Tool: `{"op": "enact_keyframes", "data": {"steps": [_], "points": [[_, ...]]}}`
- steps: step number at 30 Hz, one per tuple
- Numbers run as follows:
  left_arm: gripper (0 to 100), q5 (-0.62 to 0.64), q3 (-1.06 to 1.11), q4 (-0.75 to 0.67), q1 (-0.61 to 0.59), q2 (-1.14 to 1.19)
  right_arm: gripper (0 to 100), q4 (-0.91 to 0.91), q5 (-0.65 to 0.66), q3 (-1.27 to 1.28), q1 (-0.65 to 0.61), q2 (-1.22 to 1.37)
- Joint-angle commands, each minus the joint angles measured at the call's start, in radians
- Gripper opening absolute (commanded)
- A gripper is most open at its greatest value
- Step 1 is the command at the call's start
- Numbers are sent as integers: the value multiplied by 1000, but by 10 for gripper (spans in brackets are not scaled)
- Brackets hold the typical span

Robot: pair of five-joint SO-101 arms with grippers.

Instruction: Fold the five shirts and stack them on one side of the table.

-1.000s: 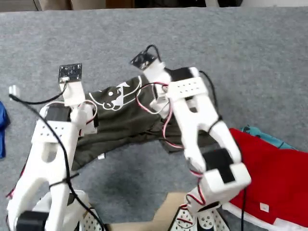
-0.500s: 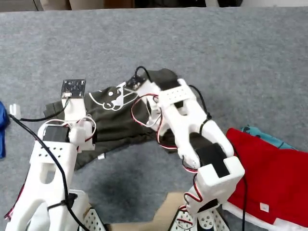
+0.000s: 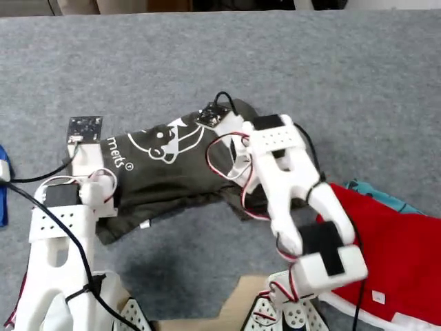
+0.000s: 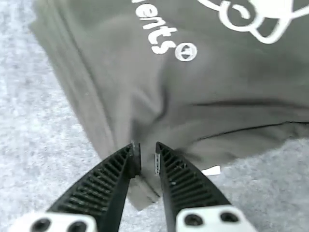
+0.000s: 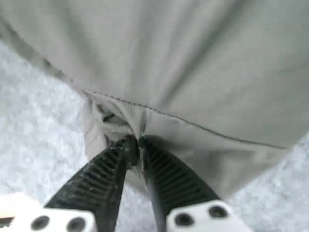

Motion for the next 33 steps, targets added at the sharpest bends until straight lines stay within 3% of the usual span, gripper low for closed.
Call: {"op": "enact_keyframes", "data": {"steps": [1, 6, 11, 18, 23, 25, 28, 33], "points": [[67, -31, -5, 0, -34, -12, 86, 15, 77, 70, 21, -142], [67, -31, -5, 0, -48, -12, 235, -31, 190, 200, 77, -251], [67, -31, -5, 5, -48, -12, 244, -61, 227, 156, 188, -271], [67, -29, 60, 2, -48, -19, 48, -172, 135, 163, 147, -71], [67, -29, 71, 9, -52, -19, 165, -302, 132, 156, 213, 56], [67, -29, 68, 9, -64, -19, 140, -288, 153, 131, 222, 71], [67, -31, 68, 9, -81, -19, 9, -287, 150, 113, 239, 71], [67, -57, 71, 8, -81, -19, 4, -229, 157, 59, 285, 67]]}}
